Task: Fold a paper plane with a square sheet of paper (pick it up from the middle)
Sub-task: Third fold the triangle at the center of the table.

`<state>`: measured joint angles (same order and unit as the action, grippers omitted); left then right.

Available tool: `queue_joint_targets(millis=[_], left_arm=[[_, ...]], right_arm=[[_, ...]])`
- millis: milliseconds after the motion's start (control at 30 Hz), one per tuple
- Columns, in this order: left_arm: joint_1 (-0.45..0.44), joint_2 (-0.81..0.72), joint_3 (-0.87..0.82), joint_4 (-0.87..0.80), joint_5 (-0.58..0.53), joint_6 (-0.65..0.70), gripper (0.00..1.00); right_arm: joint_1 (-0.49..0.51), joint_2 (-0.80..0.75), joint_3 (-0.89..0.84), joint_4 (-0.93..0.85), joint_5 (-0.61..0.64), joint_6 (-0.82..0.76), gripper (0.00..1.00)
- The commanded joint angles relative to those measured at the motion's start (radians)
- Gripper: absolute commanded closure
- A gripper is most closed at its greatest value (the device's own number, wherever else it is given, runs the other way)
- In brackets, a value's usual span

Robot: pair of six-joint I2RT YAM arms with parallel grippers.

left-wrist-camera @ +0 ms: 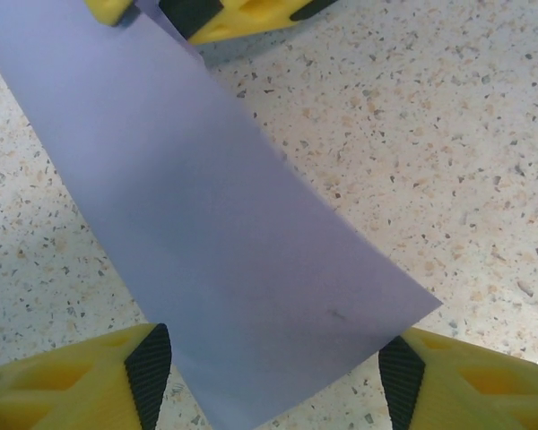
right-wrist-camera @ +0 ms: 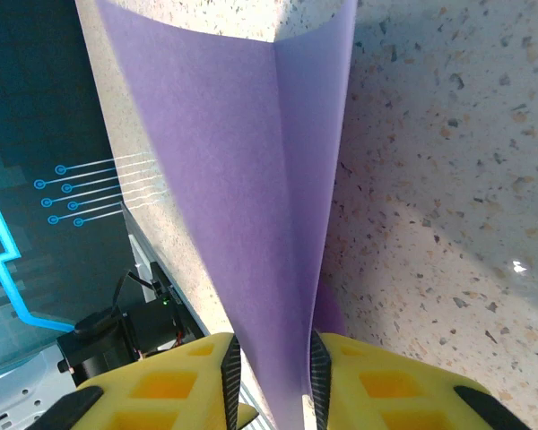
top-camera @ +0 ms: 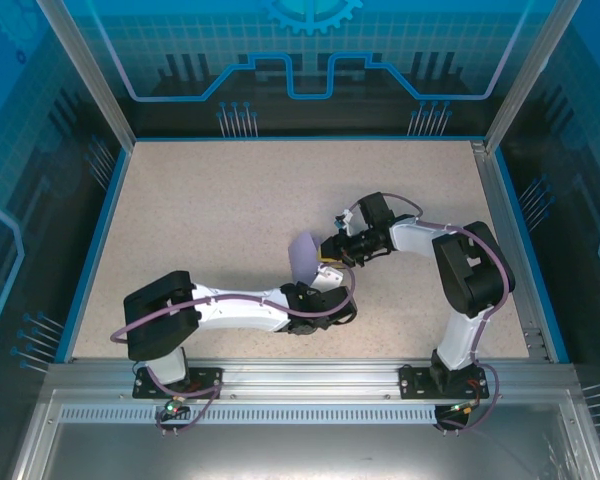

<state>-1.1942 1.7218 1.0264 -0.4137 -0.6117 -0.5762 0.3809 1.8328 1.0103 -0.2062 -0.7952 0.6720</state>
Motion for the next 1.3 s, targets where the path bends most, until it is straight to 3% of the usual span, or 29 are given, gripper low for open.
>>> queue_joint_targets(millis=[0, 600, 833, 900, 1067, 1267], left_arm=[[0.0, 0.013, 0.02, -0.013, -0.052, -0.008, 0.37], [0.008, -0.026, -0.006, 0.026, 0.024, 0.032, 0.83], [0.081, -0.098, -0.105, 0.169, 0.27, 0.045, 0.88], [0.131, -0.125, -0.146, 0.232, 0.411, 0.052, 0.88], [0.228, -0.181, -0.258, 0.388, 0.644, 0.027, 0.88], [0.34, -0.247, -0.371, 0.505, 0.845, -0.003, 0.85]], right_arm=[[-0.002, 0.017, 0.03, -0.041, -0.017, -0.026, 0.71], [-0.014, 0.048, 0.062, -0.086, -0.002, -0.054, 0.71], [-0.034, 0.014, 0.062, -0.134, 0.062, -0.072, 0.68], [-0.05, -0.011, 0.056, -0.155, 0.093, -0.078, 0.67], [-0.085, -0.077, 0.04, -0.203, 0.16, -0.1, 0.65], [-0.073, -0.121, 0.018, -0.176, 0.122, -0.104, 0.68]])
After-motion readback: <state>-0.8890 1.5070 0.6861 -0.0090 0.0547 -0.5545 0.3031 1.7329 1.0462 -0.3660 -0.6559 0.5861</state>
